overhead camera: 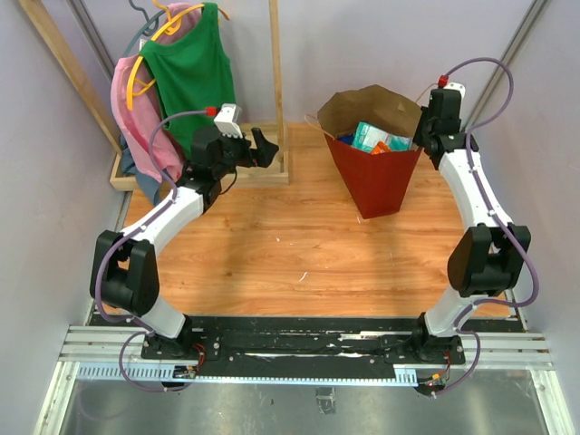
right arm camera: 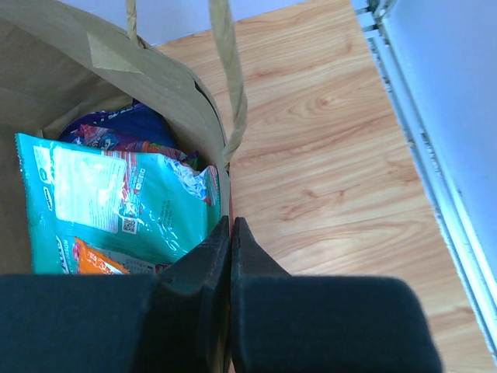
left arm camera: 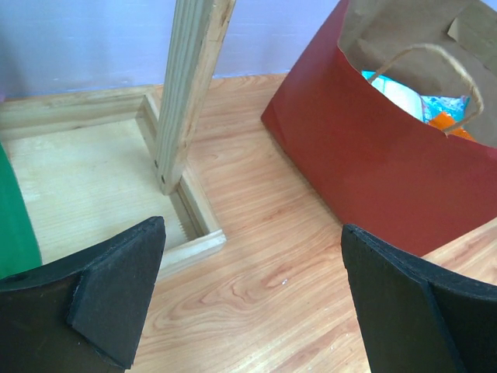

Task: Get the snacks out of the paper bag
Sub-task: Adjust the paper bag at the center of the board.

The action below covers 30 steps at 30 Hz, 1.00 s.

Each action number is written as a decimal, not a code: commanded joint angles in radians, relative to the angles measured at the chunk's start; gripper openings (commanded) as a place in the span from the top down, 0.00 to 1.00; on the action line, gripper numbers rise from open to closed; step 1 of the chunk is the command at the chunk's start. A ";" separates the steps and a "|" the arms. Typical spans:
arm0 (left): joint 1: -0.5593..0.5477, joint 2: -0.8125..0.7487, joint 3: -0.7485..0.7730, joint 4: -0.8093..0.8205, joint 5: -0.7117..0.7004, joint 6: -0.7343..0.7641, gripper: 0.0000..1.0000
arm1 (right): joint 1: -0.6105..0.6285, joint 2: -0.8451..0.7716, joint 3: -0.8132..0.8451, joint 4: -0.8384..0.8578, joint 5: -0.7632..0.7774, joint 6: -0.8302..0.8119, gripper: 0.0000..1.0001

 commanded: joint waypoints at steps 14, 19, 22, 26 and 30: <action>0.000 -0.040 0.011 -0.020 -0.045 0.020 0.00 | 0.293 -0.054 0.089 0.199 0.095 -0.530 0.99; -0.002 -0.064 -0.002 -0.042 -0.122 0.022 0.00 | 0.422 -0.054 0.020 0.240 0.124 -0.566 0.98; 0.001 -0.075 -0.009 -0.054 -0.182 0.017 0.00 | 0.493 -0.085 -0.050 0.283 0.157 -0.556 0.98; 0.015 -0.077 -0.019 -0.047 -0.194 -0.017 0.00 | 0.562 -0.126 -0.166 0.338 0.158 -0.526 0.98; 0.024 -0.061 -0.023 -0.040 -0.167 -0.045 0.00 | 0.604 -0.137 -0.222 0.363 0.181 -0.515 0.94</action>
